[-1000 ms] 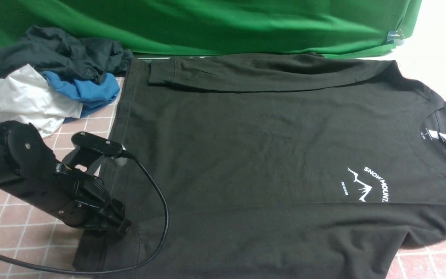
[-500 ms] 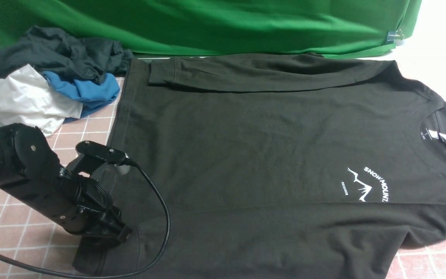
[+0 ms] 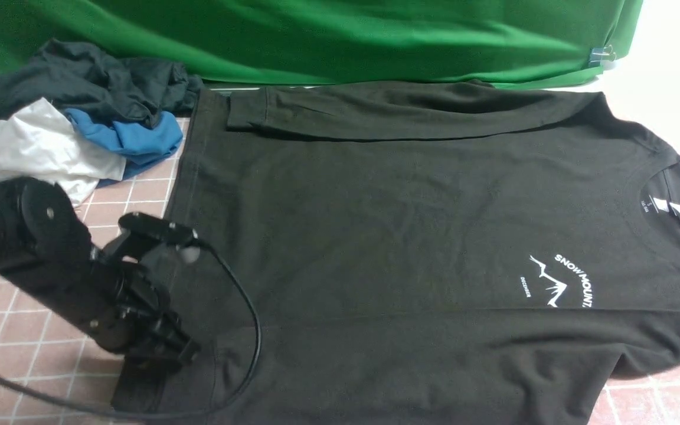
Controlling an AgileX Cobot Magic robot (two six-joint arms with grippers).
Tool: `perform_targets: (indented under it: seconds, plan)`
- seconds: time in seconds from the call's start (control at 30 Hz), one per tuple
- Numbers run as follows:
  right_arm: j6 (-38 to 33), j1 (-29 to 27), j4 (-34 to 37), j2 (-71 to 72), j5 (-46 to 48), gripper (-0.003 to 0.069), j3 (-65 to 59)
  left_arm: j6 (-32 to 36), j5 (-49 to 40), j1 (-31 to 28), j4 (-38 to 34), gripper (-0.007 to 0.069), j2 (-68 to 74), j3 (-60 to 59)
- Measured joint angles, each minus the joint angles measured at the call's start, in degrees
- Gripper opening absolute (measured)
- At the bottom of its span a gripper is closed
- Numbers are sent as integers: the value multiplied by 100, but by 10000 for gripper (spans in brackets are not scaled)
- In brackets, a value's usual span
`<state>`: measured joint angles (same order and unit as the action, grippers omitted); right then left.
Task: Fold a long-sleeved shirt over a pink coffee tablecloth.
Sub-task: 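Grasp the left edge of the dark T-shirt lying flat on the table, then fold the left side of the black T-shirt inward over its body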
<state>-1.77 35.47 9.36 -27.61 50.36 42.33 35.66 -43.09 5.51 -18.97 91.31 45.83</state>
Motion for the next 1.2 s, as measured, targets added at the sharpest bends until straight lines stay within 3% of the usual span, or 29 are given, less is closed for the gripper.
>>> perform_targets:
  seconds: [0.5, 1.03, 1.2]
  plan:
    - [-8, 0, -30, 0, -30, 239, 0, -695, -576, 0, 724, 34, -181, 1455]
    - [-13, 0, -43, 0, -283, 239, 0, -916, -409, 0, 1303, 34, 1167, 3006]
    - [-13, 0, -43, 0, -307, 239, 0, -1342, -223, 0, 1642, 34, 1615, 3230]
